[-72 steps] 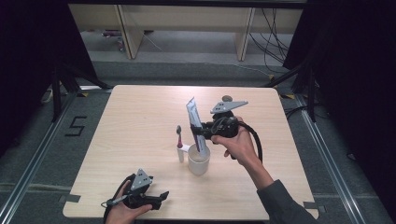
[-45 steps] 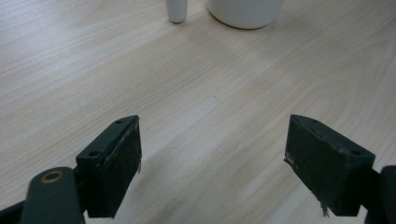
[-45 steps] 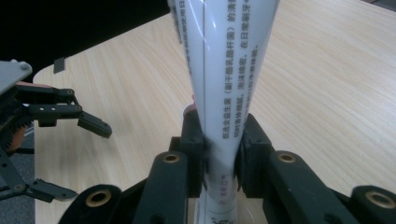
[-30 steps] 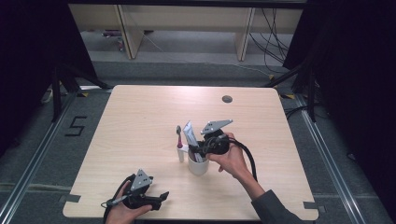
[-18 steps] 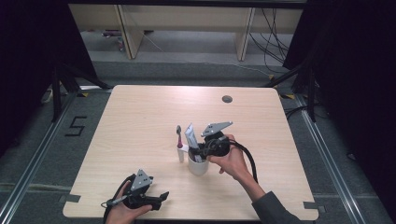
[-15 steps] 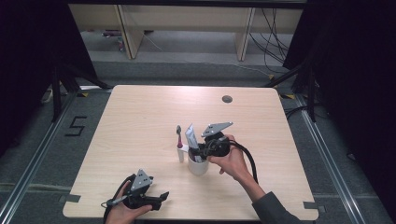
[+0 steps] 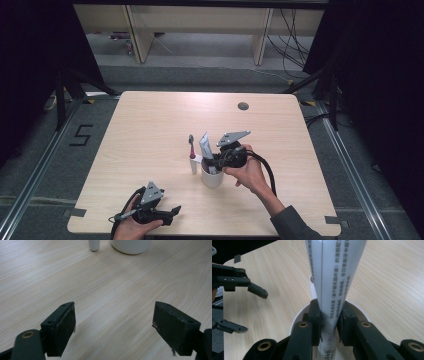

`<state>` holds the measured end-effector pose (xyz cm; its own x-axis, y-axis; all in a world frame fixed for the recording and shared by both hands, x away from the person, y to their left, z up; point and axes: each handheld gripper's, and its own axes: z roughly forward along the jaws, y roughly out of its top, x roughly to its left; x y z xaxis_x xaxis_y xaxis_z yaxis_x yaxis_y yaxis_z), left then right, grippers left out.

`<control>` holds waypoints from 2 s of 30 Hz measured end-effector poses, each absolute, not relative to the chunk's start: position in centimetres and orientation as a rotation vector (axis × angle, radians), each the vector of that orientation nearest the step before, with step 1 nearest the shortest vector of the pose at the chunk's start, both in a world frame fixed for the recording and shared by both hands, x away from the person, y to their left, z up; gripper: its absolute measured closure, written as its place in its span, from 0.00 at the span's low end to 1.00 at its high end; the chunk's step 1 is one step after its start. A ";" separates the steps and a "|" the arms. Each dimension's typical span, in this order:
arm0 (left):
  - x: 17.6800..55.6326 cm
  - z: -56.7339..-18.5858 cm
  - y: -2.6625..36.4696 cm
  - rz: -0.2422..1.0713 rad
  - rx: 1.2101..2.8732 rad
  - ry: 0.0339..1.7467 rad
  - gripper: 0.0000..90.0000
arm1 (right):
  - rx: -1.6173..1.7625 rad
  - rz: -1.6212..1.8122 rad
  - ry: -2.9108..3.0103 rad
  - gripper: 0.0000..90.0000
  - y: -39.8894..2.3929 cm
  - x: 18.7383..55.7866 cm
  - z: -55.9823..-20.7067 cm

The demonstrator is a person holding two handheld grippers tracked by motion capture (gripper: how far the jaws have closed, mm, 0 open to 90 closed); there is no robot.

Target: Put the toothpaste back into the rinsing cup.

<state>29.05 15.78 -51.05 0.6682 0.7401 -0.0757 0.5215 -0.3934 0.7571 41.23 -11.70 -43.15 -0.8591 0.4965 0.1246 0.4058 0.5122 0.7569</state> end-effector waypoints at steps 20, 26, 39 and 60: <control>29.1 -51.1 15.8 0.354 2.088 0.970 0.20 | 0.818 1.317 2.584 0.72 -12.1 41.2 -42.8; 29.1 -51.1 15.8 0.353 2.087 0.969 0.20 | 0.836 1.328 2.567 0.65 -12.6 41.0 -42.2; 29.0 -51.0 15.8 0.348 2.086 0.967 0.20 | 0.825 1.379 2.553 0.56 -13.2 41.2 -41.9; 29.0 -51.0 15.8 0.349 2.079 0.972 0.20 | 0.868 1.381 2.515 0.47 -15.0 40.5 -41.0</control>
<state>29.01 15.78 -51.02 0.6672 0.7405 -0.0801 0.5208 -0.3870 0.7609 40.46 -14.96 -40.99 -0.8228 0.5495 0.1451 0.4174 0.4108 0.8106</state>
